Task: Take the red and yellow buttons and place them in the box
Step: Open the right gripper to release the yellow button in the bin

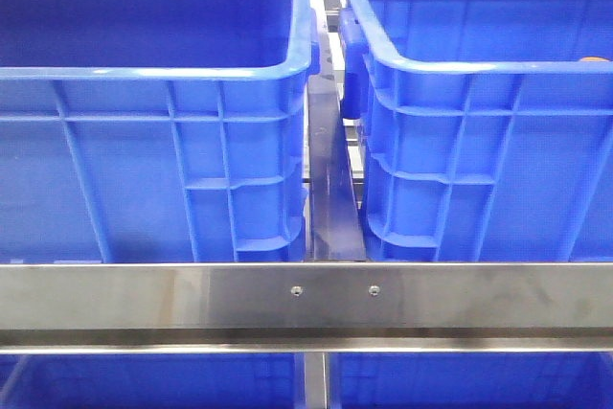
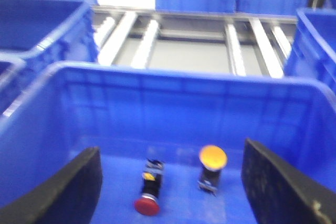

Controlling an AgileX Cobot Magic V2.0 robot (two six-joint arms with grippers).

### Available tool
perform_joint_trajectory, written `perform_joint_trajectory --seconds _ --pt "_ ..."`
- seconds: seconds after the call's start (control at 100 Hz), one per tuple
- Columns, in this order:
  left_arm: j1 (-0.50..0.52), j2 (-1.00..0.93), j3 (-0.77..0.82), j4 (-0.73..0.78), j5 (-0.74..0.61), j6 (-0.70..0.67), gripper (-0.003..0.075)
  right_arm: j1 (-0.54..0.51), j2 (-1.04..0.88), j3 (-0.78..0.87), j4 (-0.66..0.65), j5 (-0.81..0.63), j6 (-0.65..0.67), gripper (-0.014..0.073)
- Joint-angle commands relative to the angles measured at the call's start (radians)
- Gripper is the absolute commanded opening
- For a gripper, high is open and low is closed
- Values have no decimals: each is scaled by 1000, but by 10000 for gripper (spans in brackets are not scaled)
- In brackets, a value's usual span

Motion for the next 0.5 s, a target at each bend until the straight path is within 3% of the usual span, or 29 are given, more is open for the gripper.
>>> perform_joint_trajectory --seconds 0.0,0.1,0.39,0.43,0.49 --pt "2 9 -26 -12 -72 -8 -19 -7 -58 -9 96 57 -12 529" --pt "2 9 -26 -12 -72 -8 -19 -7 -91 0 96 62 -12 423" --pt "2 9 -26 -12 -72 -8 -19 -7 -105 3 96 77 -12 -35" --pt "2 9 -26 -12 -72 -8 -19 -7 -105 3 96 78 -12 -76" --pt "2 9 -26 -12 -72 -8 -19 -7 -105 3 96 79 -12 -66"
